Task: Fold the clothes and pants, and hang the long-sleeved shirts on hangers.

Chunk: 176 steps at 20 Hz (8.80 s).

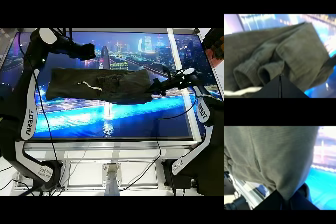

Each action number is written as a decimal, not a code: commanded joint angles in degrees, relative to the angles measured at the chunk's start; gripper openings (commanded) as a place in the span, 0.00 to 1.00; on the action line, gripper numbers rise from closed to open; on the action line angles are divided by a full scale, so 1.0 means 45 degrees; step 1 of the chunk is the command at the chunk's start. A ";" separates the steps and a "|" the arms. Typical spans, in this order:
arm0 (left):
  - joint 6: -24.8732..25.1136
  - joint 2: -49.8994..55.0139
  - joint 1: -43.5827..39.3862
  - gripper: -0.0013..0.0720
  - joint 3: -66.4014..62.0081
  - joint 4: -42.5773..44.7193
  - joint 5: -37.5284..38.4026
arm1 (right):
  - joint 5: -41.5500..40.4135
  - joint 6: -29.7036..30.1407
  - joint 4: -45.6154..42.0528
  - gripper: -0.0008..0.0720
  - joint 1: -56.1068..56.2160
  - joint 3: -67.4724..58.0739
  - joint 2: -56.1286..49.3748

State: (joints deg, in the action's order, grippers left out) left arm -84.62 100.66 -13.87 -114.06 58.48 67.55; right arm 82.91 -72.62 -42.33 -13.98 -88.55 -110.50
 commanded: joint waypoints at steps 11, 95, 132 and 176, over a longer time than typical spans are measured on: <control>-0.1511 0.2511 -0.3910 0.03 0.0583 0.1758 -0.0403 | 0.2050 -0.0505 -0.0986 0.04 -0.5833 -0.0015 0.2016; 0.0340 -0.5304 -0.0257 0.03 0.0568 0.0515 0.0568 | 0.1452 -0.2030 0.2584 0.95 0.1321 -0.1311 -0.1899; 0.0340 -0.5270 -0.0418 0.03 0.0573 0.0515 0.0816 | 0.1564 -0.1860 -0.0257 0.04 0.2268 -0.3444 -0.2152; 0.0539 -0.5877 0.0646 0.03 0.0578 0.0714 -0.0525 | 0.1195 -0.4255 0.6314 0.04 -0.8582 -0.6688 0.4328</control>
State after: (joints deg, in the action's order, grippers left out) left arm -82.43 77.12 -13.41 -111.44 61.63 64.95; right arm 90.06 -93.49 -28.27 -61.47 -118.67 -93.25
